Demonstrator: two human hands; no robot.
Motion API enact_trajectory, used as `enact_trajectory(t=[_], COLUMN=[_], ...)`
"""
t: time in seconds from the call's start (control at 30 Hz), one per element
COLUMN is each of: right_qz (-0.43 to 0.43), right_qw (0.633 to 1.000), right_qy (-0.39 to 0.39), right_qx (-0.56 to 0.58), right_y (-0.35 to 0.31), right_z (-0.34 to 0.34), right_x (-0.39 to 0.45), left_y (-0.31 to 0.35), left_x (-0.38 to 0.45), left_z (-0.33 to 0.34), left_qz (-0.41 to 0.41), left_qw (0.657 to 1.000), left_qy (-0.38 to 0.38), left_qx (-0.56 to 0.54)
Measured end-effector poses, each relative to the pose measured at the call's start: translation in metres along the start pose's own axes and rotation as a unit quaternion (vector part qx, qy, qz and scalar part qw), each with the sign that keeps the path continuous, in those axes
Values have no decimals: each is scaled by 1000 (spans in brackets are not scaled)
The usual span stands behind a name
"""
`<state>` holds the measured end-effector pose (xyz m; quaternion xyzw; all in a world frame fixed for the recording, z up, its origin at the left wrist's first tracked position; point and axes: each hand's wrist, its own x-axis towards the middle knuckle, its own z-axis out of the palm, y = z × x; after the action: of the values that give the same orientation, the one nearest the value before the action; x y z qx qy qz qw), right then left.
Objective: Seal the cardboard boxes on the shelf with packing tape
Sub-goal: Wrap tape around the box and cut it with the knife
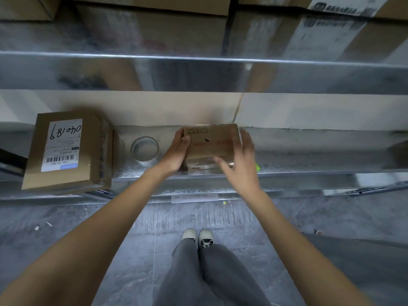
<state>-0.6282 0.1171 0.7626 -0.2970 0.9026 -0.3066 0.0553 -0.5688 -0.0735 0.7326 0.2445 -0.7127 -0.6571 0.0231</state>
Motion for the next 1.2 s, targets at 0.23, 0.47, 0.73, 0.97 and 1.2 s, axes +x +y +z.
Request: enact_trajectory(t=[0.23,0.47,0.73,0.97,1.2], right_qz=[127,184,-63,-39,-82], right_qw=[982,980,980,978,980], right_qy=[14,-68,-81,-89,-56], right_qx=[139,1,-172,-185,-175], right_y=[6,-7,-43,-44,-33], right_z=[-21,6,46,50,50], right_x=[25,47,37,32,-57], left_y=[25,10,2,-3,-1], left_x=[-14,-6,-16,-12,-14], left_z=[3,-4,14,13,14], left_qz=[-48,-111,-16,-8,-38], left_qw=[996,965,999,999,998], left_qy=[39,-29,29,40,39], left_qx=[-57,237,-15,-15,-18])
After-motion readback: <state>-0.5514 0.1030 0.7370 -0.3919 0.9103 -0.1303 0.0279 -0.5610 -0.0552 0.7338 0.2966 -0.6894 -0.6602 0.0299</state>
